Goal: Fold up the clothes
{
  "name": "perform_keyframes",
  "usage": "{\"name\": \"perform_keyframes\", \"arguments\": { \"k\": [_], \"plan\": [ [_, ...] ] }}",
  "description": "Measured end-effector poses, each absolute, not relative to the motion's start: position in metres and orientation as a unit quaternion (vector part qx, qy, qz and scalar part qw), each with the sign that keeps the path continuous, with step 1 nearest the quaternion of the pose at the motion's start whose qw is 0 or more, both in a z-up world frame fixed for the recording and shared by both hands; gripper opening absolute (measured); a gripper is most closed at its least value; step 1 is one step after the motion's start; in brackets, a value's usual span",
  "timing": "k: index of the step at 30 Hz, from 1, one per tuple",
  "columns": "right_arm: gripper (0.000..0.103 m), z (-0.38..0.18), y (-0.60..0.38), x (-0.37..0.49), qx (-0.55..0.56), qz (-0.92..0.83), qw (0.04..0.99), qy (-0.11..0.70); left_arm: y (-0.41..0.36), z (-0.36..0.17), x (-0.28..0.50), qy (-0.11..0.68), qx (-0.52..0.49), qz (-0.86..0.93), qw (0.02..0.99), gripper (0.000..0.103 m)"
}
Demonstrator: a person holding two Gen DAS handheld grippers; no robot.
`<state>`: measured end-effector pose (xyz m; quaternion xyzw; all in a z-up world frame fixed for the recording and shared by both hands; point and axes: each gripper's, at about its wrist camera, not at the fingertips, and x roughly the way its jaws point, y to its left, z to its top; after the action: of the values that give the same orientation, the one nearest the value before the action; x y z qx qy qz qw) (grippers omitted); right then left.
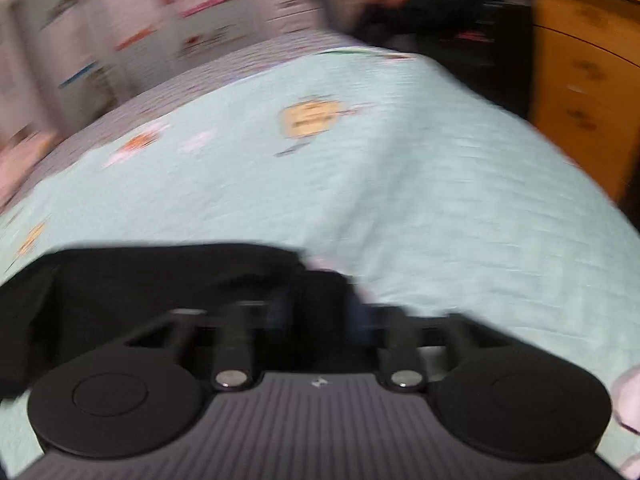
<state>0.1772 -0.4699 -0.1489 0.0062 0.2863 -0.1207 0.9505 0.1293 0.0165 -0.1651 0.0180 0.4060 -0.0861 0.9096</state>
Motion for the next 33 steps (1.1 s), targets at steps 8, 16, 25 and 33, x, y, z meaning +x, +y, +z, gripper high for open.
{"name": "perform_keyframes", "arguments": {
  "k": [8,16,25,33],
  "plan": [
    [0.014,-0.138,-0.44,0.21,-0.175,-0.103,0.934,0.293,0.013,-0.163,0.129,0.399,0.018,-0.073,0.914,0.072],
    [0.015,-0.164,-0.443,0.281,-0.254,-0.128,0.905,0.315,0.006,-0.171,0.126,0.404,0.025,-0.077,0.911,0.078],
    [0.068,-0.187,-0.47,0.33,-0.225,-0.183,0.886,0.362,0.009,-0.173,0.127,0.403,0.026,-0.083,0.911,0.082],
    [0.078,-0.155,-0.52,0.26,0.042,-0.248,0.938,0.237,0.014,-0.17,0.127,0.403,0.006,-0.078,0.912,0.083]
  ]
}}
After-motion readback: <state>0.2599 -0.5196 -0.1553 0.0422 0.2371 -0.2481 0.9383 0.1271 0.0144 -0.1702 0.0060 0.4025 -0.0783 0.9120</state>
